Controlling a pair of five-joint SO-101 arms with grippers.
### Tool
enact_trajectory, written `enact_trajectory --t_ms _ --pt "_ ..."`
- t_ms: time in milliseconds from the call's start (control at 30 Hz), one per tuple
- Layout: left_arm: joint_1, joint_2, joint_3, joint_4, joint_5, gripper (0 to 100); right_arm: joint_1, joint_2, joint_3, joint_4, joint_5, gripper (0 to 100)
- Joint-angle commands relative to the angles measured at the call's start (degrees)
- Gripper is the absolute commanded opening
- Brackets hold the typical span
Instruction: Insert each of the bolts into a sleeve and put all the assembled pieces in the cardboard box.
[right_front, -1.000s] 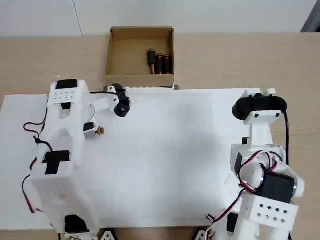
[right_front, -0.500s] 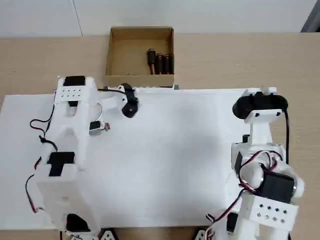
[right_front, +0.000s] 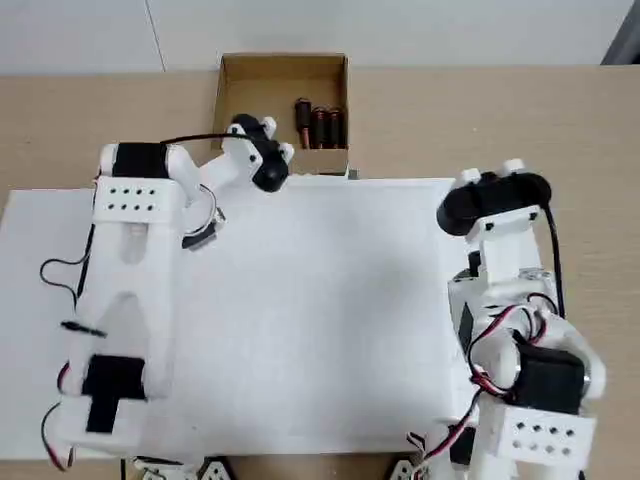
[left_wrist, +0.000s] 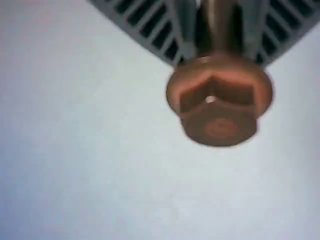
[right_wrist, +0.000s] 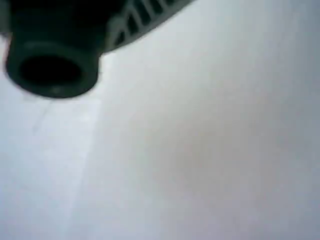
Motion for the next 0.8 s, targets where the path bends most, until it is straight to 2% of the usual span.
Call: enact_trajectory --t_ms 0,100,267,567,767 --pt "3.16 -7.21 -2.15 1.85 3.34 0 -1.19 -6.02 -2.11 0.04 0.44 0.4" --pt "6.15 -12.04 -1.98 0.44 4.22 0 -2.59 -13.32 0.79 -0.48 0.44 0.4" --pt "10.64 -18.99 2.24 -4.75 13.8 0 -3.03 -22.9 7.47 -0.75 0.44 0.4" --pt "12.22 -32.26 20.7 -23.21 32.09 0 -3.12 -35.56 24.09 -9.98 0.35 0.4" --pt "12.48 -44.04 34.77 -32.26 40.88 0 -3.21 -41.8 33.05 -15.87 -2.02 0.4"
